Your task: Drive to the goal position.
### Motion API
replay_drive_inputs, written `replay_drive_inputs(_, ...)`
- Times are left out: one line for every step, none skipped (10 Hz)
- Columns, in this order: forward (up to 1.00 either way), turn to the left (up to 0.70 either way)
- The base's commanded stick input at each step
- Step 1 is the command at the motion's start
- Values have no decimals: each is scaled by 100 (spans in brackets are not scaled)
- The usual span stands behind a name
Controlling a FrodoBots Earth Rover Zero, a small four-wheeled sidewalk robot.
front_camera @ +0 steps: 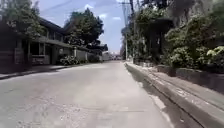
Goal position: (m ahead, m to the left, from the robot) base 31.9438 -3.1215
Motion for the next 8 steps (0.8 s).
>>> replay_drive_inputs(100, 0)
replay_drive_inputs(100, 0)
replay_drive_inputs(100, 0)
replay_drive_inputs(100, 0)
replay_drive_inputs(100, 0)
replay_drive_inputs(100, 0)
replay_drive_inputs(100, 0)
replay_drive_inputs(100, 0)
